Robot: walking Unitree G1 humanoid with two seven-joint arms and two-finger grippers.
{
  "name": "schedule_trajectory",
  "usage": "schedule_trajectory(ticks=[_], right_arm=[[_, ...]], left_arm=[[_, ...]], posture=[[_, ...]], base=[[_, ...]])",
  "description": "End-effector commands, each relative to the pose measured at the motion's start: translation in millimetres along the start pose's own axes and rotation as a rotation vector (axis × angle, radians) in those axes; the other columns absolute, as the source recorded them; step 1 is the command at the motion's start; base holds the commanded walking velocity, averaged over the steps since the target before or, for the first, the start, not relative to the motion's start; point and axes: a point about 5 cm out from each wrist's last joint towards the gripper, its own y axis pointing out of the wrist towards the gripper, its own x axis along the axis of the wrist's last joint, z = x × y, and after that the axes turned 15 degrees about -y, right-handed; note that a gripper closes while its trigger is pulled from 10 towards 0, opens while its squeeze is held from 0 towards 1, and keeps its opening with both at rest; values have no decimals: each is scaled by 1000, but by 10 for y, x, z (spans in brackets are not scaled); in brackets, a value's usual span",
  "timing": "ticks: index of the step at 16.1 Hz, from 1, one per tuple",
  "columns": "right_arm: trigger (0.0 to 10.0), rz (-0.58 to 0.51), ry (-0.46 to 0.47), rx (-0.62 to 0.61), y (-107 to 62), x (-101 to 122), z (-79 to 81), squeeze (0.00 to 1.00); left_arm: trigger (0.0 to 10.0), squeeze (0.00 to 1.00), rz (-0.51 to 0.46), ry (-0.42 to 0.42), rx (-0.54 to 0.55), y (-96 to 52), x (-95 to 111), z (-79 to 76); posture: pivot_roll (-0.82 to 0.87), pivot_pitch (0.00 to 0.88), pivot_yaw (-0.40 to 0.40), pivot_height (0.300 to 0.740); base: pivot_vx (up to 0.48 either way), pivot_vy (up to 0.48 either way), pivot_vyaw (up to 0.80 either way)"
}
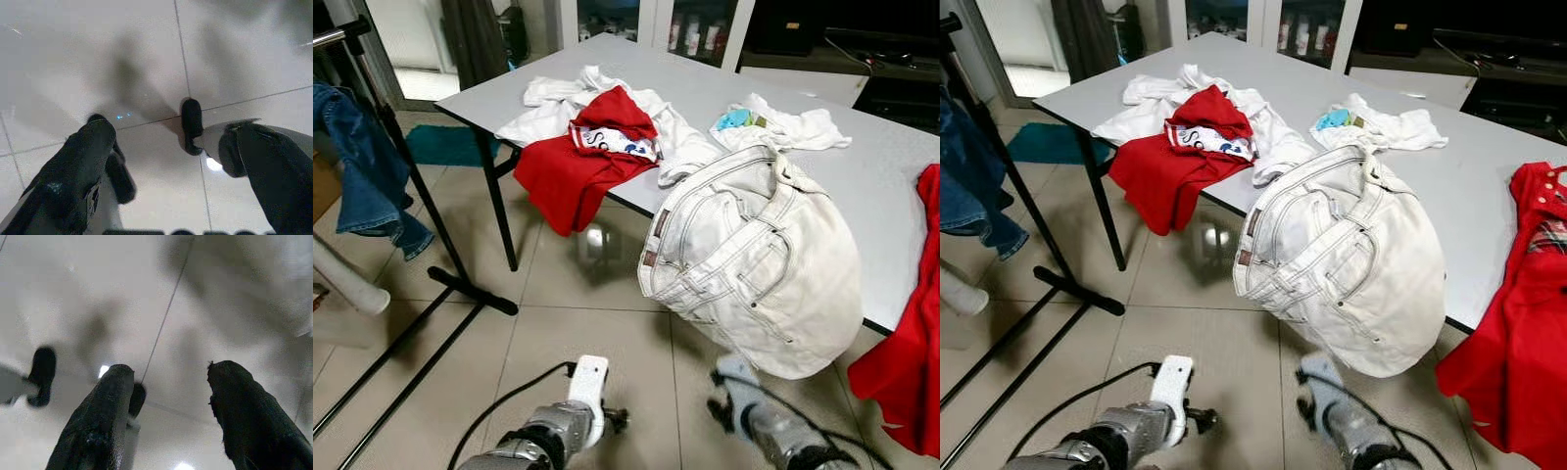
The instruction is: Hang hanger
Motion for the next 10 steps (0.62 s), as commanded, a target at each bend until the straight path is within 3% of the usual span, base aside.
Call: schedule_trajectory(ticks=[1,4,6,8,9,10], right_arm=[[10000,-37,28,-30,-5,58,-64,0],[10000,-68,34,-34,-10,76,-60,0],[10000,-110,-14,-26,-14,131,-56,0],[10000,-166,-51,7,-19,224,-34,0],[10000,-204,-65,54,-24,296,-11,0],[10000,-241,-91,121,-35,362,22,0]], left_arm=[[10000,0,-48,27,-4,-14,97,19],[10000,0,-121,33,-24,-28,145,67],[10000,0,-190,20,-34,-48,231,84],[10000,580,-233,47,-48,-63,295,71],[10000,741,-254,65,-65,-72,339,47],[10000,835,-265,96,-75,-77,366,26]], posture=[[-33,0,-34,740],[-38,0,-33,740],[-36,0,-35,740],[-33,0,-37,740],[-29,0,-41,740],[-28,0,-42,740]], base=[[0,0,0],[0,0,0],[0,0,0],[0,0,0],[0,0,0],[0,0,0]])
